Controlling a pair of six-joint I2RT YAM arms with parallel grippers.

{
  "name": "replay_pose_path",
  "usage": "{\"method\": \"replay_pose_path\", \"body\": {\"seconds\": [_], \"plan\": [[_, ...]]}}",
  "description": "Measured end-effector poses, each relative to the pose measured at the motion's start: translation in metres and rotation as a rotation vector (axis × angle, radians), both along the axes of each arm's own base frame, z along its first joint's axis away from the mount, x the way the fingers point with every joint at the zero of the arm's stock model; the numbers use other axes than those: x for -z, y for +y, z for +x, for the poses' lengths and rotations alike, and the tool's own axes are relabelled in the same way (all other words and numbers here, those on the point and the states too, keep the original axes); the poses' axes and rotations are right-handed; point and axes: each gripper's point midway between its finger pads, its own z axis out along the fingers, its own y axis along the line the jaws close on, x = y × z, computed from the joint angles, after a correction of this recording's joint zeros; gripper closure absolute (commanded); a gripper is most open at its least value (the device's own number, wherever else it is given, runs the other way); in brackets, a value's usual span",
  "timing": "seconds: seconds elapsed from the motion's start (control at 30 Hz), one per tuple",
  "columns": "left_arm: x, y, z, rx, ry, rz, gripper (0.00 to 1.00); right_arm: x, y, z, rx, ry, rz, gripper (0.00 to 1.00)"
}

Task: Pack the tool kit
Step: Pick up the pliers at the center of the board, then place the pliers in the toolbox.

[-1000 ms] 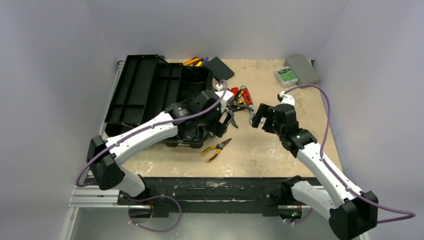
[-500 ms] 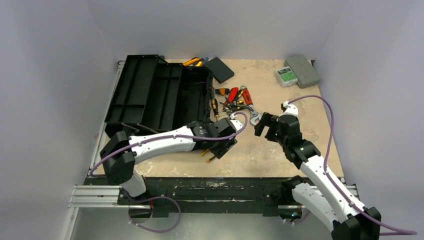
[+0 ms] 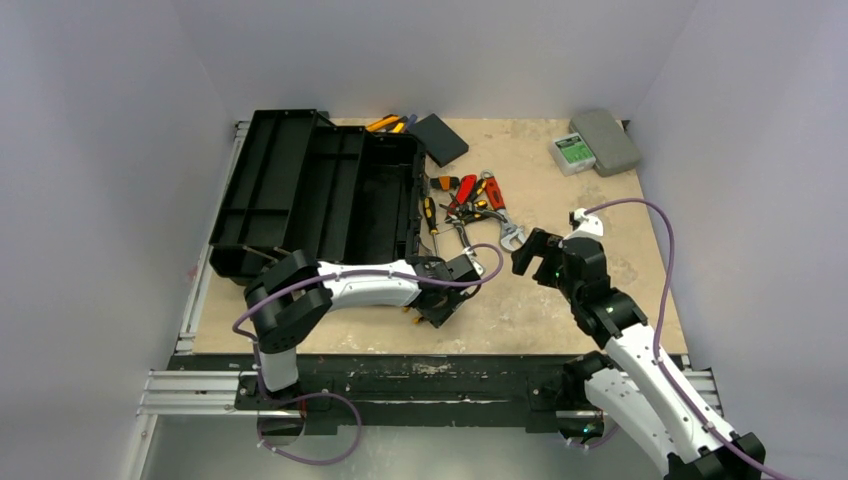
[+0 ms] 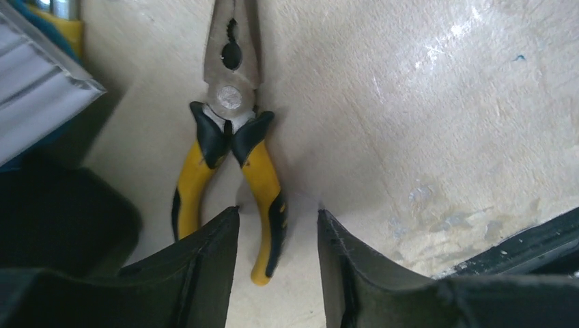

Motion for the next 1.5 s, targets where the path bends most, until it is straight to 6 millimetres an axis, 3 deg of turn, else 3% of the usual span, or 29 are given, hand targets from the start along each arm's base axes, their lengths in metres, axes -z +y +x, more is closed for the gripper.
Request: {"method": "replay_pose_path", "body": {"seconds": [0.17,0.3,0.47,0.6,0.7,0.8,0.97,1.1,1.3,1.5], "plan": [[0.007,-0.005,-0.001,-0.046,0.035,-0.024,0.85,-0.003,0.0,0.0,0.001,-0.011,0.005,0.02],[0.008,-0.01,-0.005,-0.059,0.075,-0.053,1.0,-0.003,0.0,-0.001,0.002,-0.011,0.007,0.03],[0.006,-0.013,-0.008,-0.066,0.116,-0.086,1.0,-0.003,0.0,-0.002,0.009,-0.007,0.016,0.03],[-0.004,-0.02,-0.024,-0.032,0.179,-0.137,1.0,-0.007,-0.001,-0.004,0.021,-0.015,0.037,0.03],[-0.03,-0.023,-0.039,0.002,0.215,-0.207,1.0,-0.013,-0.003,-0.006,0.032,-0.039,0.053,0.03],[-0.07,-0.029,-0.046,0.026,0.21,-0.318,1.0,-0.019,-0.006,-0.007,0.05,-0.063,0.063,0.03],[-0.133,-0.024,-0.046,0.036,0.152,-0.463,1.0,-0.024,-0.006,-0.008,0.056,-0.078,0.078,0.02],[-0.161,-0.011,-0.032,-0.019,0.132,-0.54,1.0,-0.024,-0.006,-0.008,0.058,-0.077,0.083,0.02],[-0.203,0.025,0.004,-0.166,0.068,-0.673,1.0,-0.023,-0.006,-0.008,0.059,-0.075,0.084,0.02],[-0.244,0.053,0.021,-0.269,-0.004,-0.8,1.0,-0.018,-0.006,-0.009,0.062,-0.064,0.087,0.02]]}}
